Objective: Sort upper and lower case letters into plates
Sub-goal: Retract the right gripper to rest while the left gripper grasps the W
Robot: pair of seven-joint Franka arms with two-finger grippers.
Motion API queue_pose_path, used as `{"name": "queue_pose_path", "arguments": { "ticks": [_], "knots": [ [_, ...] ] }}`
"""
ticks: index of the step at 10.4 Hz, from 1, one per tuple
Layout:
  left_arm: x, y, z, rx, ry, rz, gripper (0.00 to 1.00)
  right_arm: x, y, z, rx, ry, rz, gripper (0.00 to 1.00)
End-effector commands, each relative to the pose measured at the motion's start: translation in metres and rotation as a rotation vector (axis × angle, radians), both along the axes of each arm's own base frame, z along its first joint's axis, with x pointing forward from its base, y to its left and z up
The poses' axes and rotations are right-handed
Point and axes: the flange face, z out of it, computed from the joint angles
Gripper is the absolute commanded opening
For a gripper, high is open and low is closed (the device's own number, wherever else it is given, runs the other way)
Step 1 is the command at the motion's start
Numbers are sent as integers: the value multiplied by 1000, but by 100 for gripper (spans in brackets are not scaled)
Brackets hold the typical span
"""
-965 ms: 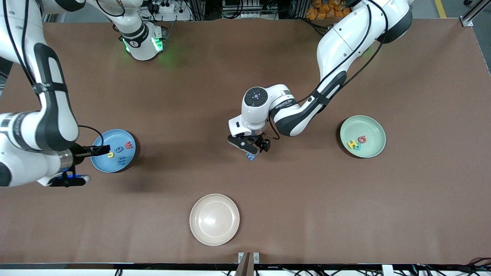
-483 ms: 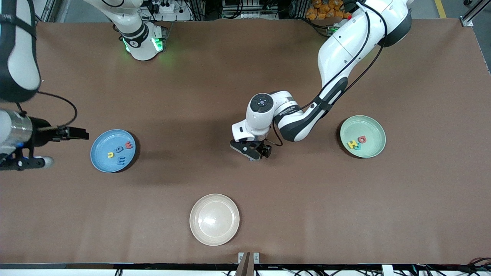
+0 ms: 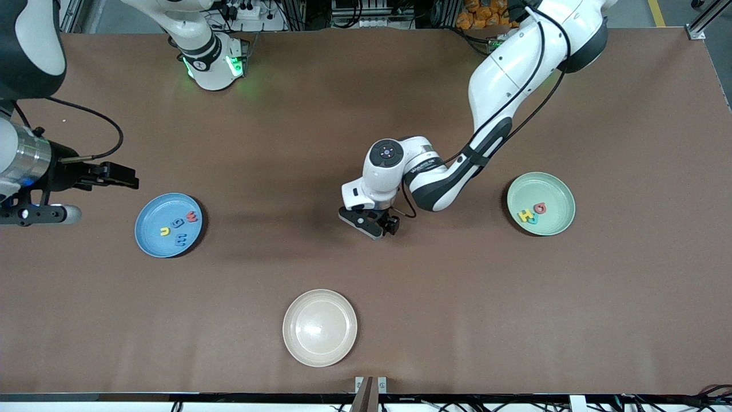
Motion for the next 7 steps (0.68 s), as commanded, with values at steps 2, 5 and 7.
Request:
{"name": "queue_pose_path", "arguments": {
  "ticks": [2, 5, 7],
  "knots": [
    [5, -6, -9, -10, -17, -22, 100, -9, 0, 4, -17, 1, -13, 100],
    [5, -6, -15, -8, -32, -34, 100, -9, 5, 4, -9, 3, -7, 100],
    [6, -4, -18, -3, -44, -37, 100, -10, 20, 4, -14, 1, 18, 100]
  ]
}}
